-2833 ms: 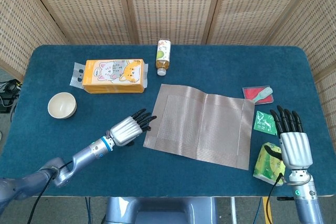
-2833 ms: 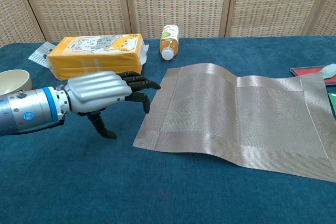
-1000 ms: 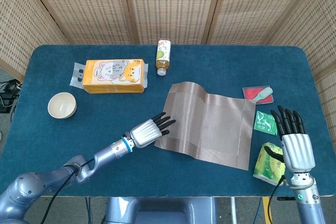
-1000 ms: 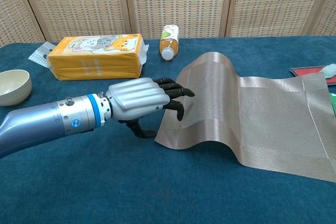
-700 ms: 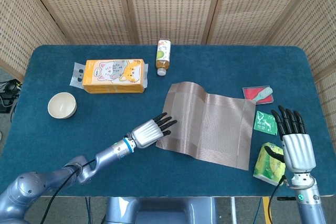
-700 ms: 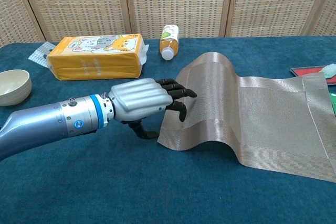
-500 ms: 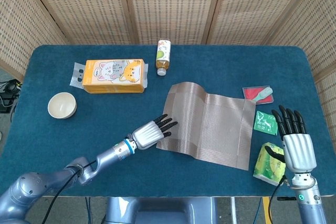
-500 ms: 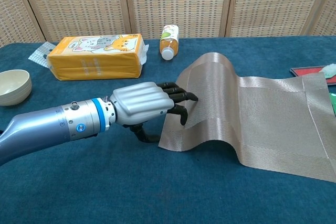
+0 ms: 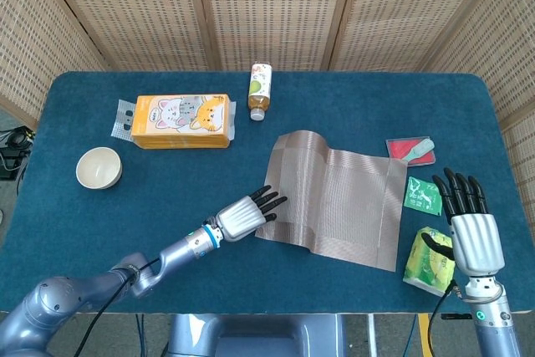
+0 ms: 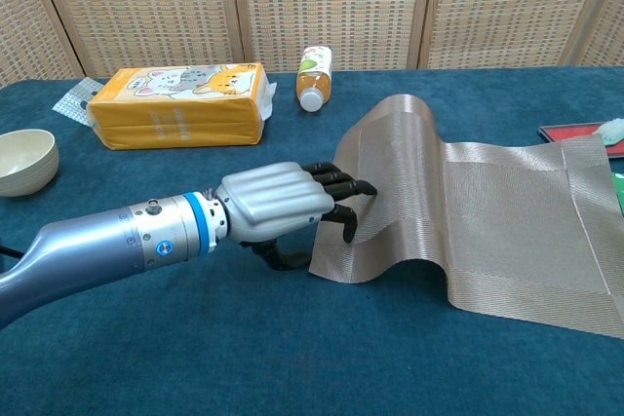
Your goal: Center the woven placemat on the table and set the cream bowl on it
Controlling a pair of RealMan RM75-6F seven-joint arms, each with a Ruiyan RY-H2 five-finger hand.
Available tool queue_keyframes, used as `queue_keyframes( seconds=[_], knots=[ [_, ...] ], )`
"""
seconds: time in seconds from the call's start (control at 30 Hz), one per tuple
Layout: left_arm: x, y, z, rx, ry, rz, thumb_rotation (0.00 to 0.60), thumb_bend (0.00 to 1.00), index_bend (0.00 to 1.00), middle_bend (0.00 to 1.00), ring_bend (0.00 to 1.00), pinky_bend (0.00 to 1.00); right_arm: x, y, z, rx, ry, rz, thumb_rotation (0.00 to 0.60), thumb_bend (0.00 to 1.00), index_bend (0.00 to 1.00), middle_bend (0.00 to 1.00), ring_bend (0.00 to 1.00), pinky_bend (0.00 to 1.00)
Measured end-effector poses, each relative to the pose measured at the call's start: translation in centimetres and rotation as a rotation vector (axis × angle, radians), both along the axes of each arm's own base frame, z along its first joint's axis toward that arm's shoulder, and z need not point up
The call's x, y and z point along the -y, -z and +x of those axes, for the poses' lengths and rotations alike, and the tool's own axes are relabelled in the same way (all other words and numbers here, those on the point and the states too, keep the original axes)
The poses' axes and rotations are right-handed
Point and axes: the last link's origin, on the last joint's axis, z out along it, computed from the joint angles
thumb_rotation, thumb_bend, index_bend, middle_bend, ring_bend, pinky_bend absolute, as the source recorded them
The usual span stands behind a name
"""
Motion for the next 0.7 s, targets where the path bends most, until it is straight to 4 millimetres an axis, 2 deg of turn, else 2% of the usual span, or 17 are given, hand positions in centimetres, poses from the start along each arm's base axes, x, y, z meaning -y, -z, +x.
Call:
queue_keyframes(
  seconds=[0.3, 0.47, 0.7],
  knots=[
    [0.19, 0.30, 0.10, 0.000, 0.002, 0.004, 0.600, 0.52, 0.35, 0.00, 0.00, 0.00, -0.11, -0.17, 0.10, 0.008, -0.006, -0.002, 0.600, 0.00, 0.00, 0.00, 0.00, 0.00],
    [0.29, 0.35, 0.05, 0.001, 0.000, 0.002, 0.600, 0.52, 0.44, 0.00, 0.00, 0.00, -0.13, -0.24, 0.11, 0.010, -0.007, -0.003, 0.600, 0.00, 0.00, 0.00, 0.00, 0.00],
    [0.57, 0.46, 0.08, 0.004, -0.002, -0.006, 0.600, 0.52, 0.47, 0.00, 0.00, 0.00, -0.15, -0.26, 0.16, 0.013, -0.009, -0.001, 0.600, 0.00, 0.00, 0.00, 0.00, 0.00]
  ],
)
